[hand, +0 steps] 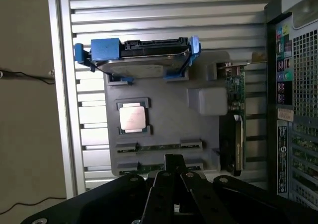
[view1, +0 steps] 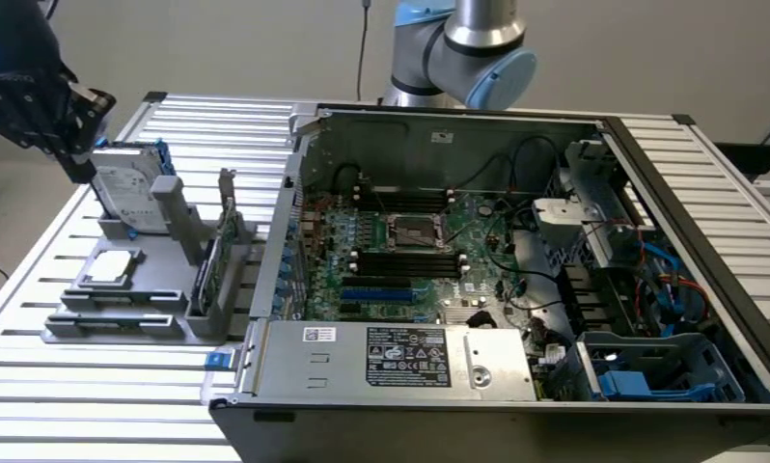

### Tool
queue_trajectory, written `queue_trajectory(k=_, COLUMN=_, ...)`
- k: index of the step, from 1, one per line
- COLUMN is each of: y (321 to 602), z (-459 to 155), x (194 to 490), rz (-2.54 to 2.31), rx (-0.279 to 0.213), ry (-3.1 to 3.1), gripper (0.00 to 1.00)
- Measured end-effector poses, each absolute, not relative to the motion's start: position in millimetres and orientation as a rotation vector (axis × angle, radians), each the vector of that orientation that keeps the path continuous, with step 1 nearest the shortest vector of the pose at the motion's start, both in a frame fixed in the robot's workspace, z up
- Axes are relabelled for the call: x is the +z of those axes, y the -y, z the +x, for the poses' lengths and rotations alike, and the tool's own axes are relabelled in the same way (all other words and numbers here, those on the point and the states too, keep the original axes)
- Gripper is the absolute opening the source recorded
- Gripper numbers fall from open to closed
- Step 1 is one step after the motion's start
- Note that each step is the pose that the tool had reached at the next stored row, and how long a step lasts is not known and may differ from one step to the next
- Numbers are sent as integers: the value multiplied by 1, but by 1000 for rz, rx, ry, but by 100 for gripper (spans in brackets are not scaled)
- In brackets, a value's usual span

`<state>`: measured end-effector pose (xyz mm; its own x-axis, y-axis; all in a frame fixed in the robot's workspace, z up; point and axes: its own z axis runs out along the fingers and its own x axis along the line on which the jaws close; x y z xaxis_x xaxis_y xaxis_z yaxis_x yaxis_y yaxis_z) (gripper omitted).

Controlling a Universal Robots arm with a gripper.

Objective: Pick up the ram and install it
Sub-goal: 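Reach for the ram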

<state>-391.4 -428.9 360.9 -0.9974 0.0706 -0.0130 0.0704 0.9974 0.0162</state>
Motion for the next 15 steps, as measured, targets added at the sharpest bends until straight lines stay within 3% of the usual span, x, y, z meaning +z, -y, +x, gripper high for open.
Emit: queue_trajectory(k=15, y=450, z=-405, x=356, rz=103, rx=14, ry=-3140, gripper=11)
